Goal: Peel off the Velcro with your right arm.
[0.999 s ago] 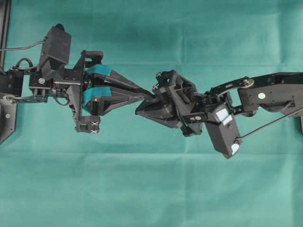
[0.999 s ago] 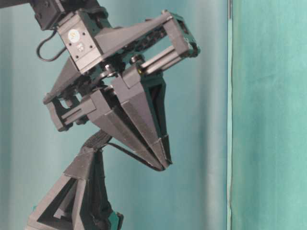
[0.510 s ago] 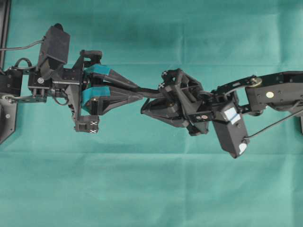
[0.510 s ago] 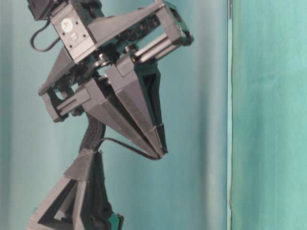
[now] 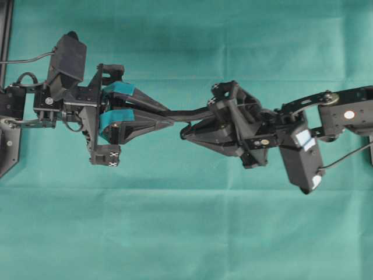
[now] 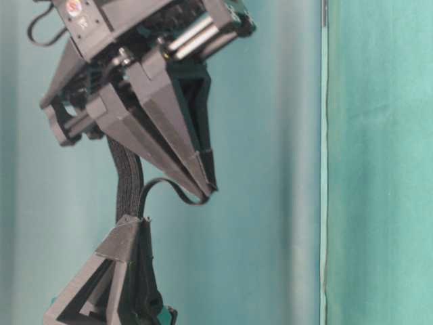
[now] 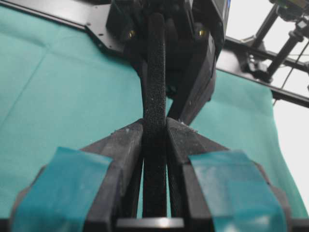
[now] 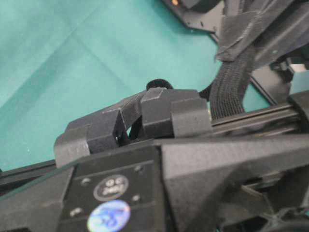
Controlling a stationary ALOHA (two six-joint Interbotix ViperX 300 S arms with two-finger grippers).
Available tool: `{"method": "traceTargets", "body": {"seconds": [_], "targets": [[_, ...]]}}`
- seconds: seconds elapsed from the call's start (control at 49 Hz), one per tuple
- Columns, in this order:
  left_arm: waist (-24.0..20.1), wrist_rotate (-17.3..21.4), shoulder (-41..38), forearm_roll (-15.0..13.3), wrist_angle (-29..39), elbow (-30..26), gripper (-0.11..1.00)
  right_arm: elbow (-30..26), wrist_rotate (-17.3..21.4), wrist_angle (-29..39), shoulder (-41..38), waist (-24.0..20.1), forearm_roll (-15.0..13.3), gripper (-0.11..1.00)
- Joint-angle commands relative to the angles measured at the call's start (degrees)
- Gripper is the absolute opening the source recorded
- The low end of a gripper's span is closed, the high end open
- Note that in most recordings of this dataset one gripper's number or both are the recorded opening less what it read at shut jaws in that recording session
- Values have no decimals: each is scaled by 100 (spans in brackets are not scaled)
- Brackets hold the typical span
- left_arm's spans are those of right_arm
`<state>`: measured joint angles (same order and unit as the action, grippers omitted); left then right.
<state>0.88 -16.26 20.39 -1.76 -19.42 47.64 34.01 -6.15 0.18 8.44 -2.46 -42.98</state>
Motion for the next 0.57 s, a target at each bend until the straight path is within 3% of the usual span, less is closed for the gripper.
{"method": "traceTargets", "body": {"seconds": [0.0,0.55], "targets": [[44,-9,88,0,-18,-44,13,-18,44,18,237,0,18,9],[114,-18,360,0,-158,185,13,457,70,70,993,35,18,9]]}}
